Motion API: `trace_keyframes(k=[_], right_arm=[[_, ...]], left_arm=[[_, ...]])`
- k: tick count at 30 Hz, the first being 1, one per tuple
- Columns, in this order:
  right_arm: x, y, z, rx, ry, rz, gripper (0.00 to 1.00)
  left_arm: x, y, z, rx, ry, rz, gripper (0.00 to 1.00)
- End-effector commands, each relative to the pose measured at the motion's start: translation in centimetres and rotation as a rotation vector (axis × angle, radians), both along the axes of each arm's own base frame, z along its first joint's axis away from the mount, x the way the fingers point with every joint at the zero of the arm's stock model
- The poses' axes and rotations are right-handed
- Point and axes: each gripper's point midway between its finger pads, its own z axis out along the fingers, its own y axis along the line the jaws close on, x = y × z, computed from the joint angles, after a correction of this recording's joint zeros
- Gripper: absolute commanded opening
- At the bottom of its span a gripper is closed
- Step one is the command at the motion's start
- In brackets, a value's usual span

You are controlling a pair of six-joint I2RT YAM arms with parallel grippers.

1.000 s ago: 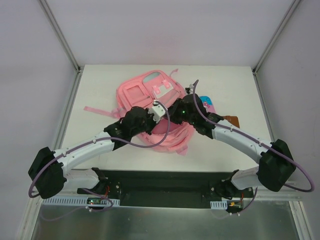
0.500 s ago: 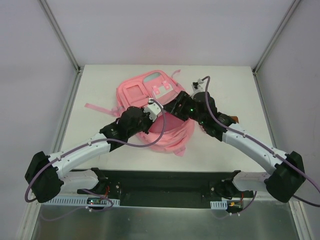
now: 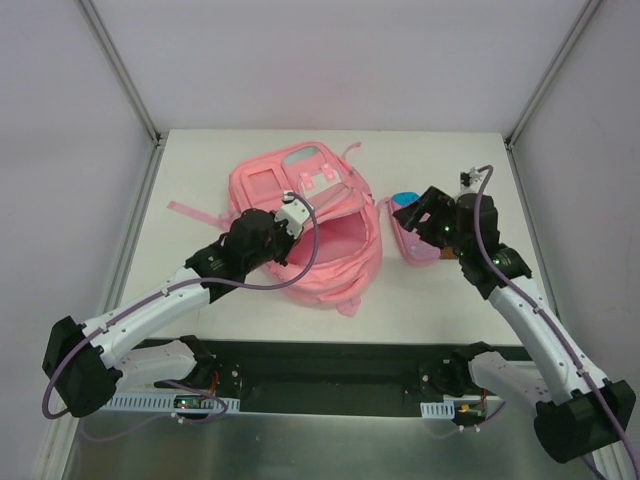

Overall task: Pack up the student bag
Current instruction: Unzip the student bag at the center of the board, then pick up the stationery from the center of the board.

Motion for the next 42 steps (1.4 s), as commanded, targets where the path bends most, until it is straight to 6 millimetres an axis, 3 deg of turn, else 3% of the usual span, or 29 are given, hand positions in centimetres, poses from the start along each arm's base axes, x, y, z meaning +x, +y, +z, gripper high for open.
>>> trace_keyframes(k=[1,2,8,9,10,16,21,22,24,33,42], right_arm=[[0.3,-4.1,-6.0,-0.121,0.188,0.01,0.75],[1.0,-5.7,-6.7,-0.112,0.214,-0.028,0.75],[4.5,-9.2,-9.7,-0.135,0.318,-0.012,0.86],[5.6,-9.4,-9.4,-0.147,0.311,-0.018,0.86],[6.0,-9.5,-10.8,-0.154,0.363,-0.007,0.86],[8.8,-9.9,-14.2,-0.151,0.451,0.041,0.86],[9.8,-12.0,-14.5,-0.24,0.431,-0.025,0.89],[9.9,-12.2,-15.3,-0.249,0.457,-0.017,0.89],[10.7,-11.8,-15.1,-0.229,0.466,0.016,0.89],[11.8,-10.7,-19.3,-0.171,0.539,0.073,0.9],[10.1,-9.3,-21.8,-0.164,0.6,0.131,0.9]], left_arm=[[0.5,1.3,4.5,-0.108,-0.059,0.081,0.0],[0.2,1.4,4.9,-0.119,-0.063,0.071,0.0],[-0.4,1.7,4.6,-0.129,-0.029,0.071,0.0],[-0.4,1.6,4.7,-0.134,-0.03,0.064,0.0],[-0.6,1.5,4.7,-0.141,-0.022,0.057,0.0],[-1.1,1.5,4.9,-0.146,-0.014,0.044,0.0],[-1.6,1.8,5.3,-0.148,-0.008,0.037,0.0],[-1.8,1.8,5.5,-0.155,-0.01,0.035,0.0],[-2.0,1.8,5.2,-0.152,-0.002,0.027,0.0],[-2.3,2.0,4.8,-0.147,0.016,0.026,0.0],[-2.6,2.0,4.2,-0.141,0.034,0.022,0.0]])
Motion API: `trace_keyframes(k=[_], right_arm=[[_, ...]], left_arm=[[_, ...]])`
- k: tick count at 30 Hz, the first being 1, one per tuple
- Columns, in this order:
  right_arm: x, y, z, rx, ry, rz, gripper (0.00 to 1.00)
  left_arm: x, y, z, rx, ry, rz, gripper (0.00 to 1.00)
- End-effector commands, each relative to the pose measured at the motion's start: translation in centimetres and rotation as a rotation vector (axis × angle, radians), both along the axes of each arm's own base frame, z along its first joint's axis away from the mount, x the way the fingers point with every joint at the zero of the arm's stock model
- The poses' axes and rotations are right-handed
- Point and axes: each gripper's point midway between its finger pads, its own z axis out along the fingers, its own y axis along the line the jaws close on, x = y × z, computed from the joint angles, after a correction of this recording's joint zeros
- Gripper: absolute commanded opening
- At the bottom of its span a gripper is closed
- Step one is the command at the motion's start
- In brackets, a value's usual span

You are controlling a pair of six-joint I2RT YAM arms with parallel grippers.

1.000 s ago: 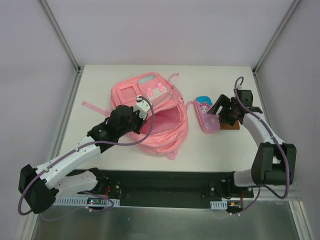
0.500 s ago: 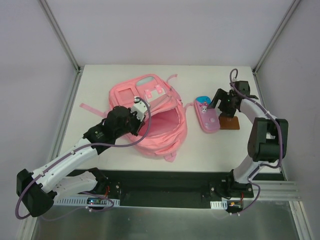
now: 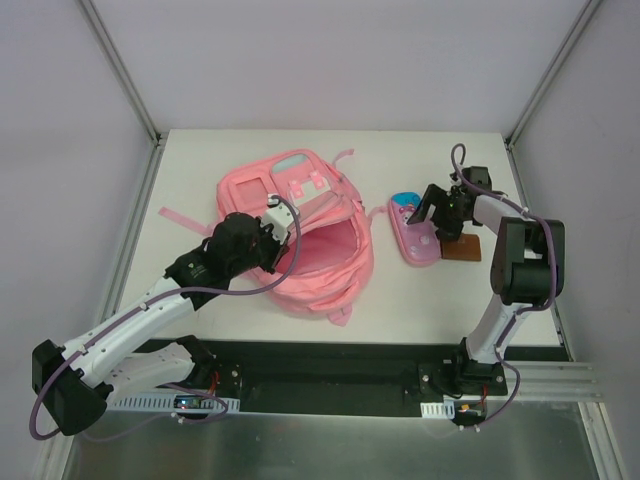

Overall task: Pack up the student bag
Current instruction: Pick up the stationery from the center of the board.

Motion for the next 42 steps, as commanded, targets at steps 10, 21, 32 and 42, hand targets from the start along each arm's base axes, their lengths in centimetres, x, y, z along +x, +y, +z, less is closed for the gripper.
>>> trace_keyframes(k=[10,21,32,42], right_arm=[[-3.2,2.0,-1.7,-0.185,0.081,0.095,0.71],[-3.9,4.3,-1.7,-0.354,0.068,0.154,0.39],[-4.2,8.9,2.3,-0.27,-0.072,0.193,0.4],[-4.0,13.1,2.4,-0.037,-0.117,0.178,0.43]], left_arm=[[0.4,-0.4,2.6,-0.105,-0.025,0.033,0.0],[0.1,-0.2,2.3,-0.109,-0.02,0.04,0.0],[0.3,0.2,1.6,-0.089,-0.016,0.06,0.0],[0.3,0.2,1.4,-0.083,-0.015,0.062,0.0]])
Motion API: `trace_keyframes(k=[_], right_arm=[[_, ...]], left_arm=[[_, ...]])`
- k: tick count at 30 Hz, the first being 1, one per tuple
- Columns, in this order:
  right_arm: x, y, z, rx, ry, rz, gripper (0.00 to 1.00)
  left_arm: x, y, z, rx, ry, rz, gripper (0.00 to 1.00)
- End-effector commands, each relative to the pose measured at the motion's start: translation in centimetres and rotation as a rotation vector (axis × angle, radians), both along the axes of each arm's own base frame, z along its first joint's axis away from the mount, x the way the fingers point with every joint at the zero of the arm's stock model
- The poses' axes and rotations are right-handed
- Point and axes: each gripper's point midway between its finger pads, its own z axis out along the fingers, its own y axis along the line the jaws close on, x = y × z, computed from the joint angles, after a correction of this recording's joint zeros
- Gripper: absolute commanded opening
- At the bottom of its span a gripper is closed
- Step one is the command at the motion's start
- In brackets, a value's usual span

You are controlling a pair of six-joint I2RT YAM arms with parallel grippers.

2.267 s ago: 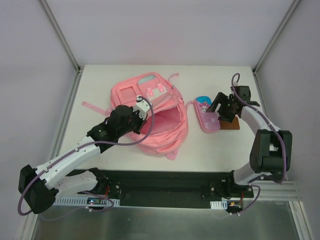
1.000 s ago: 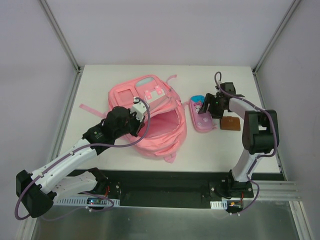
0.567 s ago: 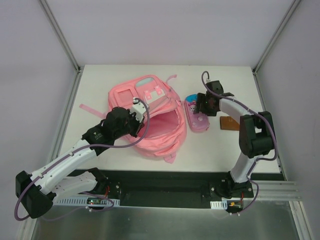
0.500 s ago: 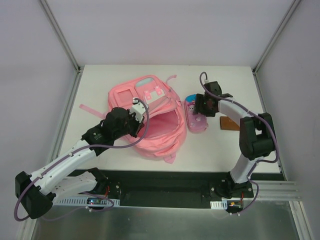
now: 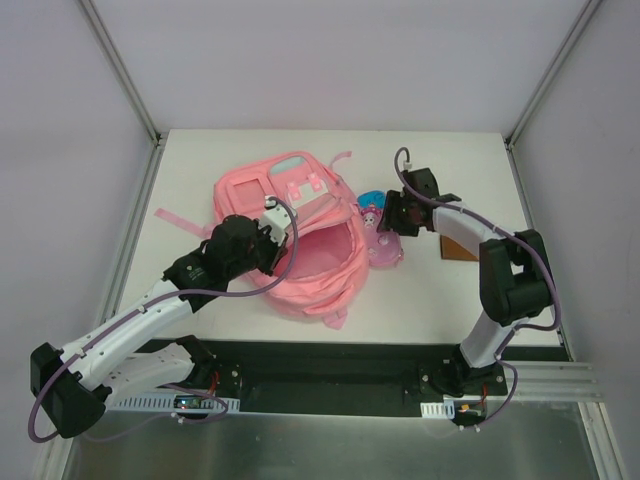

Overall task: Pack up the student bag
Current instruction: Pick up the stationery from the center of the board.

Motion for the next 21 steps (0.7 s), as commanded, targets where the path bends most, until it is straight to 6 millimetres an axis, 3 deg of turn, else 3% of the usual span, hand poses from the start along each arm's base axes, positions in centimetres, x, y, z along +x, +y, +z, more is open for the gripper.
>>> trace_keyframes(k=[1,8,10,14,16,18,21], right_arm=[[-1.5,4.0,0.6,0.217,0.02,0.023,0.44],[-1.4,5.3,0.1,0.315,0.042,0.012,0.53],[-1.7,5.6,-0.5,0.326,0.069,0.013,0.48],[-1.6,5.9,-0.7,0.358,0.079,0.007,0.51],[-1.5,5.9,-0.3,0.36,0.066,0.003,0.32],[-1.4,5.7,0.0,0.357,0.051,0.001,0.01],[-1.5,5.5,0.7,0.355,0.032,0.006,0.01]], left_arm=[[0.8,0.1,1.7,-0.068,-0.034,0.059,0.0],[0.9,0.4,1.6,-0.06,-0.041,0.067,0.0],[0.9,0.4,1.5,-0.056,-0.038,0.068,0.0],[1.0,0.4,1.5,-0.053,-0.039,0.069,0.0],[1.0,0.4,1.5,-0.055,-0.041,0.067,0.0],[1.0,0.4,1.4,-0.051,-0.038,0.07,0.0],[1.0,0.5,1.4,-0.049,-0.04,0.072,0.0]])
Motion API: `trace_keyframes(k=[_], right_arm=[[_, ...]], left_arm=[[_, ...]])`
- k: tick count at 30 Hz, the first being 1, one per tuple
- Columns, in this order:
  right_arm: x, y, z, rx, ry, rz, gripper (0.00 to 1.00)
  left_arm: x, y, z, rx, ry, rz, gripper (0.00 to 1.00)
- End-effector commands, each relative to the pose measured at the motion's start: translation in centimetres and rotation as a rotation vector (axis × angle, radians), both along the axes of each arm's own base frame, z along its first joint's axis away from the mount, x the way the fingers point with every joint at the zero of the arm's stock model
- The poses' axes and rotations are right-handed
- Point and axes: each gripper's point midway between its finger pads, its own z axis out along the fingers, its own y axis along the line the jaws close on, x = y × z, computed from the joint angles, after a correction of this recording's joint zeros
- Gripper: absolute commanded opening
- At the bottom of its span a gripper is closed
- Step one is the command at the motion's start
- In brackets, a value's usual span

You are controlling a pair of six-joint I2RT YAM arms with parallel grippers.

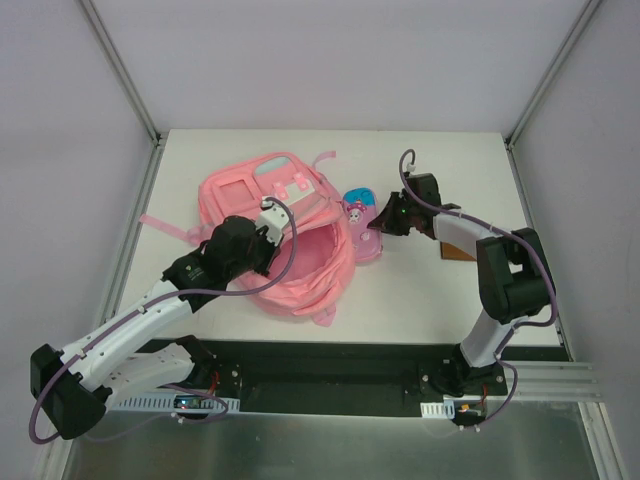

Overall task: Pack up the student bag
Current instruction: Pick up the stationery from the center of the board.

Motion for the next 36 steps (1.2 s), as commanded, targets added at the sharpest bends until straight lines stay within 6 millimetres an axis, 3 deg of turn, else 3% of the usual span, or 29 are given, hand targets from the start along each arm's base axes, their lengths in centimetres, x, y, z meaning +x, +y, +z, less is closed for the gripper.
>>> trace_keyframes(k=[1,9,14,19,23,30,36], right_arm=[[-2.2,1.7,1.1,0.064,0.032,0.042,0.01],[-2.8,0.4,3.1,0.029,-0.021,0.01,0.01],[-2.7,-2.8,5.5,-0.023,-0.078,-0.054,0.01],[-3.8,-4.2,8.0,0.018,-0.105,-0.043,0.01],[-5.3,-3.6,9.8,0.073,-0.106,-0.018,0.01],[-9.8,-1.1,13.0,0.292,-0.076,0.045,0.01],[-12.9,0.9,12.8,0.349,-0.009,0.091,0.01]], left_arm=[[0.9,-0.9,2.4,-0.103,-0.055,0.021,0.0],[0.9,-0.6,2.5,-0.107,-0.06,0.035,0.0],[0.8,-0.4,2.7,-0.109,-0.069,0.04,0.0],[0.8,-0.2,2.8,-0.117,-0.073,0.052,0.0],[1.0,0.1,3.3,-0.119,-0.089,0.075,0.0],[1.4,0.9,4.4,-0.13,-0.127,0.12,0.0],[1.5,1.2,5.1,-0.145,-0.153,0.133,0.0]])
